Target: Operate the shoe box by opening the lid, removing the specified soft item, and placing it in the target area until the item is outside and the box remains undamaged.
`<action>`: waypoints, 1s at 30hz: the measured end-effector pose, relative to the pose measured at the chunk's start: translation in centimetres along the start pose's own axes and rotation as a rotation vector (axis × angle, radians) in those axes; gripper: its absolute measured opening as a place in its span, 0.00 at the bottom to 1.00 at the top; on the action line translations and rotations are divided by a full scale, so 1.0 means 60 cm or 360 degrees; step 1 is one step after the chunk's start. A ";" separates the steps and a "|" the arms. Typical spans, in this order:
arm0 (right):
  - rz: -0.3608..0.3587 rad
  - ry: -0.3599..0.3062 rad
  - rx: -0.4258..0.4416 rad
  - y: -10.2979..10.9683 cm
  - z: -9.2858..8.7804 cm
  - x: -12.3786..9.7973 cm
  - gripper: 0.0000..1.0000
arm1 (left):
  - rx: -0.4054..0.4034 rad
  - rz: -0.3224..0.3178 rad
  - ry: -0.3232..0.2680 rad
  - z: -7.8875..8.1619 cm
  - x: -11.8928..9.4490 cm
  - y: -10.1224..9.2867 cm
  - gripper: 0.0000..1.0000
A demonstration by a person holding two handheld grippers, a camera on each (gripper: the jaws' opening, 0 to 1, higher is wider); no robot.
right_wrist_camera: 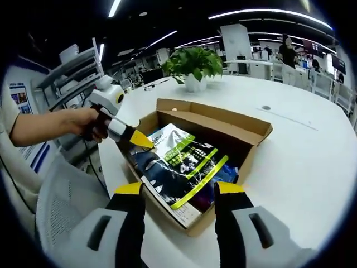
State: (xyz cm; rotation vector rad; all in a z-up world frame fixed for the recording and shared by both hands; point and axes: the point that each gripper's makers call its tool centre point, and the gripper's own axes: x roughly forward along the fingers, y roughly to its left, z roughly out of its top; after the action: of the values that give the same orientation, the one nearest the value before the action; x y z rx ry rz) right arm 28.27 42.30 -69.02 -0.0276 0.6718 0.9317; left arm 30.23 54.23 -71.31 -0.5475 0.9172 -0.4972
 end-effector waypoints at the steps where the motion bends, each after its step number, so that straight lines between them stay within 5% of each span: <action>1: 0.0001 -0.0004 0.0004 -0.001 0.003 0.004 0.44 | 0.0001 0.0001 -0.0002 0.000 -0.001 0.001 0.00; 30: -0.0018 0.0354 0.0262 0.011 -0.027 0.077 0.33 | 0.0015 0.0051 -0.0080 0.010 -0.031 0.033 0.00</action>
State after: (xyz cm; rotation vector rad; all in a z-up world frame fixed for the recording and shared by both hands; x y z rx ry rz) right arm 28.80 45.60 -72.64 0.0113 0.9521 0.8669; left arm 30.13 57.02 -71.16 -0.5336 0.8739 -0.4571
